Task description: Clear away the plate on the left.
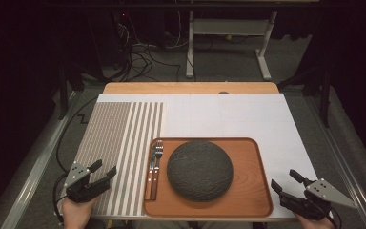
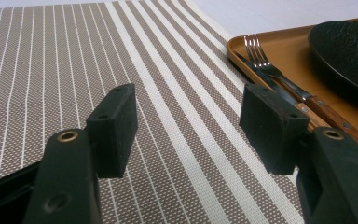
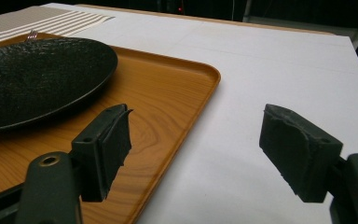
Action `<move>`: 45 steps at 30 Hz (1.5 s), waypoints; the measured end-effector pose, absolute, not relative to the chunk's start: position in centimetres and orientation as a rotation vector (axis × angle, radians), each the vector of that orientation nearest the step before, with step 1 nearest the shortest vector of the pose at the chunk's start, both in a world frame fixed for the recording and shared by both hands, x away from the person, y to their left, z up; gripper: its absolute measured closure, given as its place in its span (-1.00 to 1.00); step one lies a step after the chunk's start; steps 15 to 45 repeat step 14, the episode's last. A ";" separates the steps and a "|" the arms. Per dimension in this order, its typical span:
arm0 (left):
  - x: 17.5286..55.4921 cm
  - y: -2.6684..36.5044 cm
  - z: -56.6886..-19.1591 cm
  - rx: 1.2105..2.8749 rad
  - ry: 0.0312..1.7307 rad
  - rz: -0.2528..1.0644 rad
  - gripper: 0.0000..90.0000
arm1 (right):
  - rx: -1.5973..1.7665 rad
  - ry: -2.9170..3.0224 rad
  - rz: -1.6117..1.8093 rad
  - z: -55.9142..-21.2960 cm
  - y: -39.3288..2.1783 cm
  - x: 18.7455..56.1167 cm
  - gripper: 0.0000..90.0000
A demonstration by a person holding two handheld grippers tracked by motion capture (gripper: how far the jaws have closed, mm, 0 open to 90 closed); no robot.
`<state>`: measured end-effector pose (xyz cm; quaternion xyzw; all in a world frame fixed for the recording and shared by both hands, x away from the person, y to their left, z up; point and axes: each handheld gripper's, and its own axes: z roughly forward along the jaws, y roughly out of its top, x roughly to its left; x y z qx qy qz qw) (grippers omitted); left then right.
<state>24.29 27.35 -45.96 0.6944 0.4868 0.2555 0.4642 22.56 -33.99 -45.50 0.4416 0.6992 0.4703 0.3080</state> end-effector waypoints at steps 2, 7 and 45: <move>24.5 27.4 -46.0 1.706 1.199 0.626 -0.22 | 1.167 1.851 1.245 -45.5 -34.0 22.6 -0.44; 24.9 27.4 -46.2 1.725 1.199 0.616 -0.22 | 1.165 1.853 1.248 -45.5 -34.0 22.6 -0.44; 25.2 27.4 -46.4 1.737 1.210 0.585 -0.22 | 1.165 1.858 1.251 -45.5 -34.0 22.7 -0.44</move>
